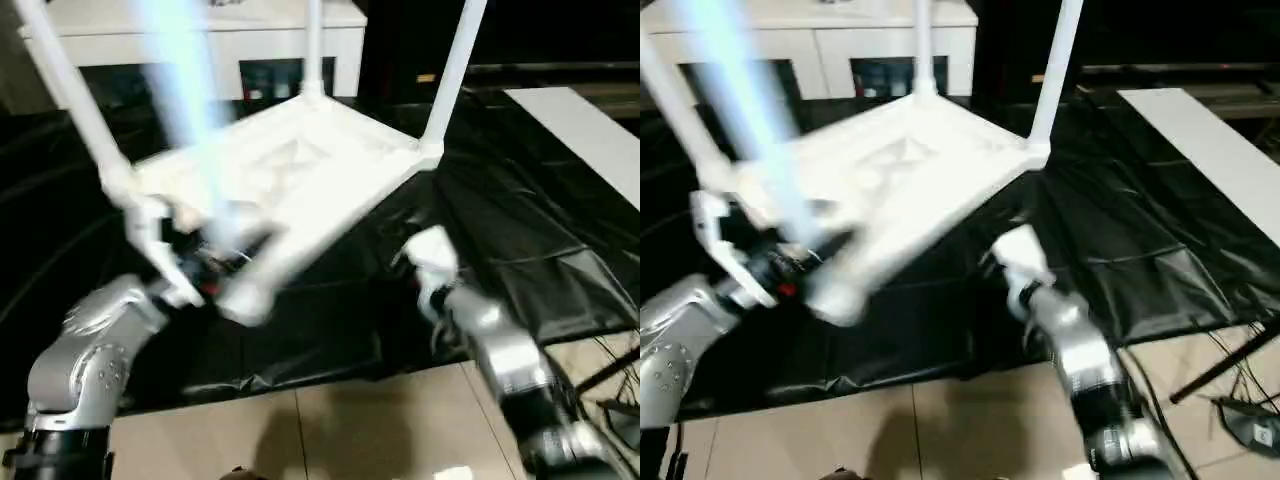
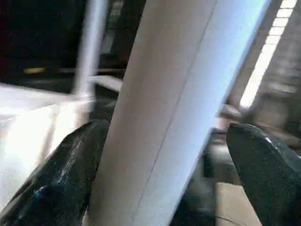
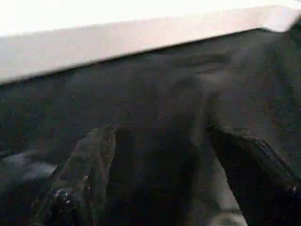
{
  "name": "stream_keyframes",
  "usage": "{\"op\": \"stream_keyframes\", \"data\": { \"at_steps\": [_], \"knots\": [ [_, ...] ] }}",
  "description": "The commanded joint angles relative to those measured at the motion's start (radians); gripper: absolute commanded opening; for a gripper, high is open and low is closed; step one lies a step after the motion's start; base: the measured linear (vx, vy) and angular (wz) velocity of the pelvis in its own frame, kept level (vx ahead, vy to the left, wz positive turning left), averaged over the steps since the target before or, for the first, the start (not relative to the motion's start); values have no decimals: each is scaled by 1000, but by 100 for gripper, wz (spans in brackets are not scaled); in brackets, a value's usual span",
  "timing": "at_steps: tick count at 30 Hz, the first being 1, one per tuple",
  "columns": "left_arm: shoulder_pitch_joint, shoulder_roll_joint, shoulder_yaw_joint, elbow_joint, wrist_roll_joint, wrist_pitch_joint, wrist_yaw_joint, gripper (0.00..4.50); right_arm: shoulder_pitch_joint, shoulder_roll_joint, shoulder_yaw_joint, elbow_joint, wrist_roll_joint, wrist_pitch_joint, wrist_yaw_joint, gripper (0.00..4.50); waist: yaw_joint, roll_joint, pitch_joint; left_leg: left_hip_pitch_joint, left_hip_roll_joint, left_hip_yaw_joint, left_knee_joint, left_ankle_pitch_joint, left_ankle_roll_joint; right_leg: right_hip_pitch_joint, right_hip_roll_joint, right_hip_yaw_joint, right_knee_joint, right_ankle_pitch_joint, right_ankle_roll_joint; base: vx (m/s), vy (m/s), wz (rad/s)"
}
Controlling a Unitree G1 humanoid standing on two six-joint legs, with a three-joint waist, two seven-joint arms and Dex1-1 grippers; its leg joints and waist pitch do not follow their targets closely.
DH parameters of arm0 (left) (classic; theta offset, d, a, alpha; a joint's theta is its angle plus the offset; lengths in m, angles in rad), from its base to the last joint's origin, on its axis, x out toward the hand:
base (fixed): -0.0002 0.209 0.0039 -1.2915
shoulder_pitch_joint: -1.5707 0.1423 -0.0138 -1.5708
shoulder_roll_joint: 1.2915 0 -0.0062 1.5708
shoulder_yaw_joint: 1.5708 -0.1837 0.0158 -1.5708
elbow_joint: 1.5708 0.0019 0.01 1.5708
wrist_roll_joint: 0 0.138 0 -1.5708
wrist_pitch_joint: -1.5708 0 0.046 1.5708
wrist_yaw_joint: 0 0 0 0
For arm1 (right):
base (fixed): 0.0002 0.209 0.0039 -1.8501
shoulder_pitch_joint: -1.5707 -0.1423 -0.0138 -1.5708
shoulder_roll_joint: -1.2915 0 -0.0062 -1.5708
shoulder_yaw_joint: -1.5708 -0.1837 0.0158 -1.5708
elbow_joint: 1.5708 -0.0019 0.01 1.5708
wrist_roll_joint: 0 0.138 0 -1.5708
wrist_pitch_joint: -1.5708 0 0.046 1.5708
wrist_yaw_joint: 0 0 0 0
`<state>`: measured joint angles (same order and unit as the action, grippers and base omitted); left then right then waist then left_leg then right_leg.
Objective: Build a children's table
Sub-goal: Rotate table base
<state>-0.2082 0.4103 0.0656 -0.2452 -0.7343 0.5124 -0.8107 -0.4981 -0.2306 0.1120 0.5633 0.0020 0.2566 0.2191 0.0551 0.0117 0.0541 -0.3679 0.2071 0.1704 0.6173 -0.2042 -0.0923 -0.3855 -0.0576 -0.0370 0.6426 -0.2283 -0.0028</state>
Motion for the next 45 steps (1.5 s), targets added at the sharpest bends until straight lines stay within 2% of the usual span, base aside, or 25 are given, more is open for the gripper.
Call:
{"op": "stream_keyframes", "data": {
  "at_steps": [1, 2, 3, 5, 7, 9, 11, 12, 13, 15, 16, 19, 20, 22, 25, 28, 32, 34, 35, 36, 38, 39, 41, 42, 45],
  "knots": [
    [-7, 14, -43, -69, -41, 50, -28, 446, -43, -3, -28, 77, -4, -34, -32, 358, -5, -6, -62, 10, 10, 6, -77, -120, -30, 42, -53, 41, -64, 17, -207, 0, 0, 0],
    [-10, 14, -64, -92, -43, 68, -32, 446, -74, -3, -38, 126, 0, -50, -43, 358, -5, -12, -62, 9, 10, 6, -77, -108, -27, 44, -53, 41, -63, 17, -206, 0, 0, 0],
    [-10, 14, -64, -92, -43, 68, -32, 446, -74, -3, -38, 126, 0, -50, -43, 358, -5, -8, -63, 8, 10, 6, -76, -103, -26, 44, -54, 41, -60, 18, -208, 0, 0, 0],
    [-38, -15, -101, -106, -31, 91, -19, 446, -159, 9, -63, 278, 6, -97, -57, 358, -7, -16, -64, 8, 10, 8, -73, -80, -19, 44, -51, 40, -60, 37, -206, 0, 0, 0],
    [-61, -33, -121, -102, -26, 98, -14, 446, -202, 18, -64, 353, 6, -121, -45, 358, -5, -10, -64, 9, 10, 10, -71, -87, -19, 42, -54, 42, -60, 22, -210, 0, 0, 0],
    [-85, -43, -143, -104, -31, 111, -10, 446, -246, 32, -71, 424, 11, -151, -28, 358, -8, -30, -63, 7, 13, 14, -70, -94, -10, 39, -57, 42, -59, 11, -216, 0, 0, 0],
    [-100, -47, -157, -108, -36, 120, -8, 446, -272, 41, -76, 464, 15, -171, -16, 358, -2, -23, -66, 8, 11, 11, -70, -72, -6, 43, -56, 41, -55, 28, -215, 0, 0, 0],
    [-116, -52, -168, -114, -43, 128, -2, 446, -296, 56, -80, 494, 21, -187, 5, 358, -7, -43, -65, 2, 11, 13, -69, -56, 4, 45, -54, 41, -54, 53, -218, 0, 0, 0],
    [-126, -54, -173, -119, -47, 136, 3, 446, -310, 67, -83, 510, 26, -196, 15, 358, -2, -32, -67, 5, 12, 11, -68, -44, 9, 43, -56, 41, -49, 68, -221, 0, 0, 0],
    [-155, -60, -188, -132, -61, 163, 4, 446, -344, 99, -73, 549, 19, -209, 44, 358, -1, -46, -69, 2, 12, 12, -66, -6, 18, 44, -53, 39, -42, 126, -230, 0, 0, 0],
    [-155, -60, -188, -132, -61, 163, 4, 446, -344, 99, -73, 549, 19, -209, 44, 358, 0, -43, -70, 2, 13, 10, -66, 4, 18, 45, -56, 38, -40, 138, -231, 0, 0, 0],
    [-186, -72, -204, -139, -61, 184, 1, 446, -367, 133, -61, 603, 3, -229, 67, 358, -9, -49, -70, 1, 12, 10, -65, 24, 14, 44, -52, 36, -36, 206, -241, 0, 0, 0],
    [-186, -72, -204, -139, -61, 184, 1, 446, -367, 133, -61, 603, 3, -229, 67, 358, -13, -60, -60, -4, 11, 12, -68, 5, 20, 43, -51, 39, -39, 196, -241, 0, 0, 0],
    [-212, -86, -221, -136, -61, 192, 0, 446, -370, 167, -54, 627, -2, -246, 93, 358, -14, -56, -60, -1, 12, 11, -67, -3, 24, 42, -54, 40, -39, 191, -242, 0, 0, 0],
    [-253, -115, -251, -117, -55, 200, 4, 446, -366, 217, -47, 640, -1, -264, 128, 358, -20, -51, -46, -2, 15, 8, -73, -37, 8, 39, -55, 38, -41, 166, -249, 0, 0, 0],
    [-287, -150, -284, -72, 0, 165, 21, 446, -366, 246, -43, 648, -4, -284, 146, 358, -23, -45, -43, 0, 17, 6, -75, -60, -3, 41, -58, 38, -43, 154, -258, 0, 0, 0],
    [-377, -203, -333, 113, 201, 34, 113, 446, -373, 266, -43, 652, -9, -305, 131, 358, -27, -45, -41, 0, 18, 5, -77, -78, 4, 42, -60, 39, -51, 132, -258, 0, 0, 0],
    [-395, -210, -339, 157, 244, 3, 138, 446, -376, 265, -45, 654, -12, -312, 118, 358, -29, -45, -45, -4, 19, 1, -76, -67, 6, 49, -65, 39, -47, 147, -265, 0, 0, 0],
    [-417, -212, -341, 213, 288, -36, 162, 446, -383, 258, -53, 662, -15, -319, 92, 358, -29, -34, -46, -1, 18, 1, -75, -66, 7, 45, -63, 38, -48, 155, -270, 0, 0, 0],
    [-439, -213, -341, 264, 328, -68, 193, 446, -387, 248, -61, 667, -17, -322, 67, 358, -30, -39, -45, 5, 19, 4, -74, -77, 14, 41, -62, 38, -51, 153, -278, 0, 0, 0],
    [-466, -207, -346, 326, 380, -108, 225, 446, -390, 231, -70, 672, -21, -323, 32, 358, -29, -37, -44, 2, 19, 4, -75, -84, 17, 44, -63, 38, -51, 144, -287, 0, 0, 0],
    [-491, -208, -341, 385, 420, -150, 251, 446, -389, 209, -87, 671, -17, -327, -3, 358, -27, -28, -42, 5, 16, 4, -75, -106, 17, 41, -64, 38, -60, 102, -281, 0, 0, 0],
    [-521, -214, -332, 467, 474, -229, 270, 446, -380, 167, -110, 661, -10, -338, -51, 358, -28, -26, -43, 1, 17, 1, -76, -112, 14, 46, -65, 38, -56, 85, -282, 0, 0, 0],
    [-528, -219, -327, 488, 482, -253, 275, 446, -373, 151, -120, 653, -7, -342, -66, 358, -24, -28, -43, 5, 16, 4, -73, -110, 17, 43, -65, 40, -61, 76, -278, 0, 0, 0],
    [-544, -228, -320, 553, 505, -329, 279, 446, -351, 105, -145, 628, 2, -356, -101, 358, -7, -14, -51, 3, 12, 6, -68, -65, 29, 46, -62, 40, -54, 136, -285, 0, 0, 0]
  ]
}}
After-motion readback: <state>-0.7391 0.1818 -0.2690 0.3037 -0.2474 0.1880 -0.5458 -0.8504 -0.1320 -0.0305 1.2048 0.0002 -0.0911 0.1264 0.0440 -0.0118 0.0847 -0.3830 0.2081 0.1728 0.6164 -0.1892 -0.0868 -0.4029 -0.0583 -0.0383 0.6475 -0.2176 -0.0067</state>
